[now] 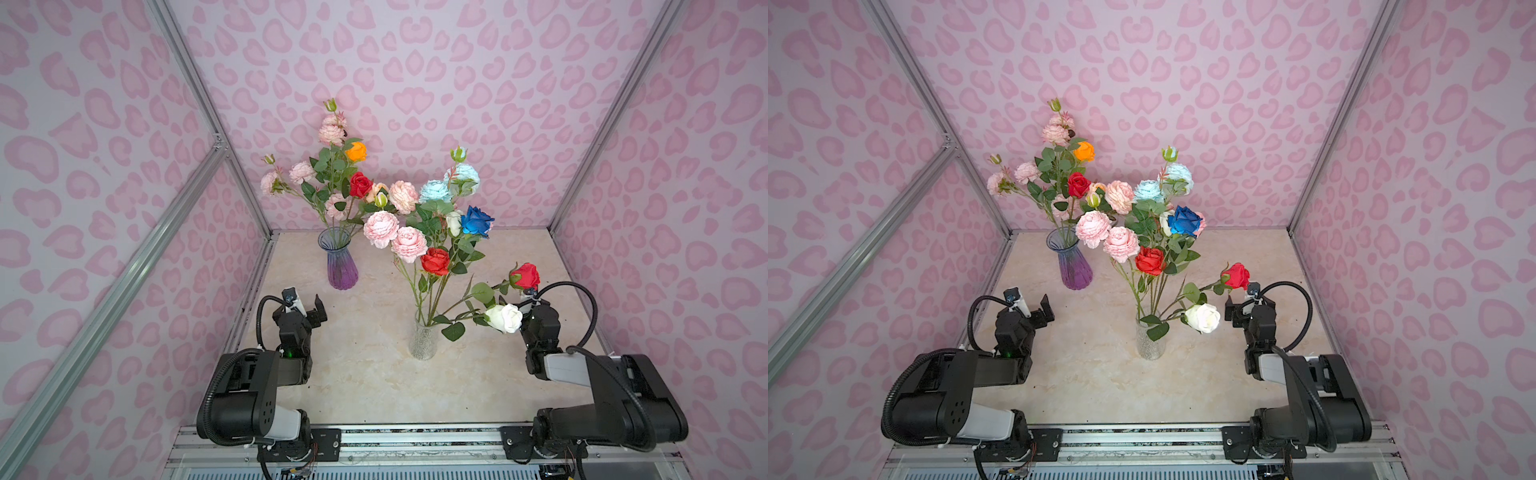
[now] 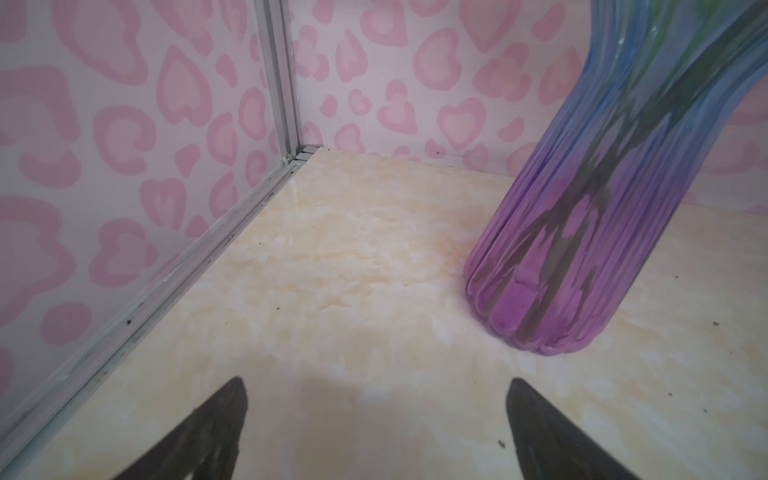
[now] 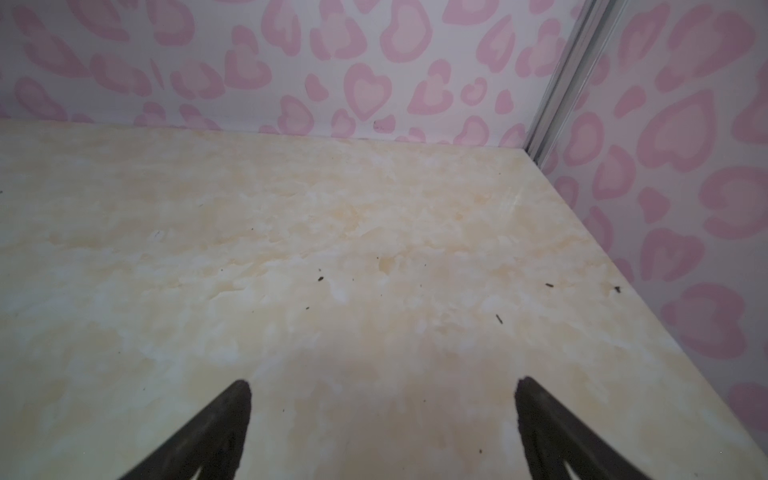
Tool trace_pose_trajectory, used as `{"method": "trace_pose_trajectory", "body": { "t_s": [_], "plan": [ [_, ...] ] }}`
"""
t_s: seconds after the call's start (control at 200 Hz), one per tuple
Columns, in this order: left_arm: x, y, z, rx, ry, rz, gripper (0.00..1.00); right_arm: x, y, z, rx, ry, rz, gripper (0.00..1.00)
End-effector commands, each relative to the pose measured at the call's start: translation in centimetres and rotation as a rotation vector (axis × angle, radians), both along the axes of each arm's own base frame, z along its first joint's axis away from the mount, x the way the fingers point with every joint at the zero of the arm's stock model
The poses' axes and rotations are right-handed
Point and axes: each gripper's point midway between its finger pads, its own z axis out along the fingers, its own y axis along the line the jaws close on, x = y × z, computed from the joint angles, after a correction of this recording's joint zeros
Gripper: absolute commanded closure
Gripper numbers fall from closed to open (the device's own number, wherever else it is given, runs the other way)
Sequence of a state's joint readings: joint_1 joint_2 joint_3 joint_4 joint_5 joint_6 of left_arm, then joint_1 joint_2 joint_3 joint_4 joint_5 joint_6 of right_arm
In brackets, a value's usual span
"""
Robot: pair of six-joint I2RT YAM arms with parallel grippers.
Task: Arrange the flowers into the vase
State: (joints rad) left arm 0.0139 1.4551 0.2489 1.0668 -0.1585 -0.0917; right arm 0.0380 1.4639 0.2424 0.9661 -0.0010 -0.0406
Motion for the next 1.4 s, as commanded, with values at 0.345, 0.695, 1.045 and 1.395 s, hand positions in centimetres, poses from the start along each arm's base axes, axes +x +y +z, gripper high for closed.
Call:
{"method": "trace_pose_trajectory", "body": {
  "t_s": [0.345, 0.695, 1.045, 1.395],
  "plan": [
    [1.8, -1.4, 0.2, 0.020, 0.038, -0.092, 0.02, 2.0, -4.0, 1.2, 0.013, -0.038, -0.257, 0.00],
    [1.8, -1.4, 0.2, 0.022, 0.037, -0.092, 0.02, 2.0, -3.6, 1.3, -0.006, -0.043, -0.249, 0.00],
    [1.8, -1.4, 0.2, 0.022, 0.038, -0.092, 0.02, 2.0, -3.6, 1.3, -0.007, -0.036, -0.248, 0.00],
    [1.9, -1.4, 0.2, 0.022, 0.044, -0.091, 0.02, 2.0, -3.6, 1.3, -0.008, -0.037, -0.249, 0.01]
  ]
}}
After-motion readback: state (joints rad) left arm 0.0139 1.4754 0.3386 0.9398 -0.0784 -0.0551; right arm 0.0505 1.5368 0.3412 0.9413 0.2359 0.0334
